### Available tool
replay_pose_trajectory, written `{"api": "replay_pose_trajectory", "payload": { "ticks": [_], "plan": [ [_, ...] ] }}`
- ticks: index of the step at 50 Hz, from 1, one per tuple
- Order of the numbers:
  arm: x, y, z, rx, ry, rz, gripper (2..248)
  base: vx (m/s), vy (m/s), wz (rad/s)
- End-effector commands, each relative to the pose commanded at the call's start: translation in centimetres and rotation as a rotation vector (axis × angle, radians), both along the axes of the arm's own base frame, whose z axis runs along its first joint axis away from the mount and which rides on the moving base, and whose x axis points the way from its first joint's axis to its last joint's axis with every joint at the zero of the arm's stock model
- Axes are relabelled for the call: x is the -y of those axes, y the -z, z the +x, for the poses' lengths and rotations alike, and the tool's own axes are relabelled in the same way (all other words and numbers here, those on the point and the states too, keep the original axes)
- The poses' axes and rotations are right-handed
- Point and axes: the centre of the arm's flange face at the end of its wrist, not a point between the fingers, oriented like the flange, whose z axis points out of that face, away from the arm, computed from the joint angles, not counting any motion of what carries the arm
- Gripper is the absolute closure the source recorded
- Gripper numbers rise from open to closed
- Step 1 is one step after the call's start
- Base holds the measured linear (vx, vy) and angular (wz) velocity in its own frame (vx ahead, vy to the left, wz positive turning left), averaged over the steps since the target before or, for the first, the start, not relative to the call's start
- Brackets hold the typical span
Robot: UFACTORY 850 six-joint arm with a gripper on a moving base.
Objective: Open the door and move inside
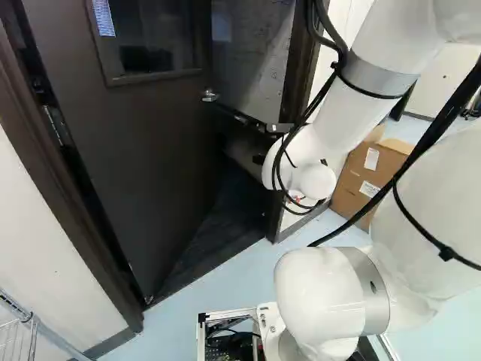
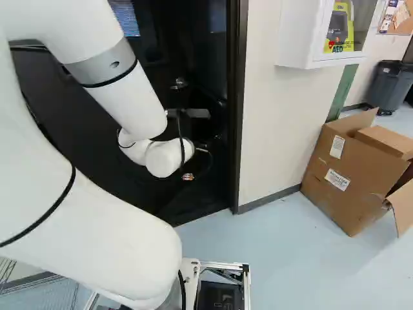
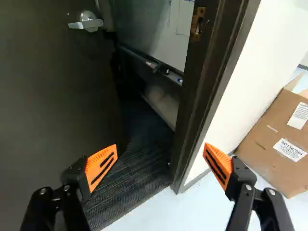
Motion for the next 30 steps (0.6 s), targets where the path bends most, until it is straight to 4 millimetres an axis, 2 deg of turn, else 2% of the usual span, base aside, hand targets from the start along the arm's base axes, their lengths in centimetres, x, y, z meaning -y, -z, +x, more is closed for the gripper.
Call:
{"api": "replay_pose_trajectory", "payload": {
  "ticks": [30],
  "plan": [
    [0.00,0.00,0.00,0.000,0.000,0.000,3,-0.007,0.006,0.019]
  ]
}}
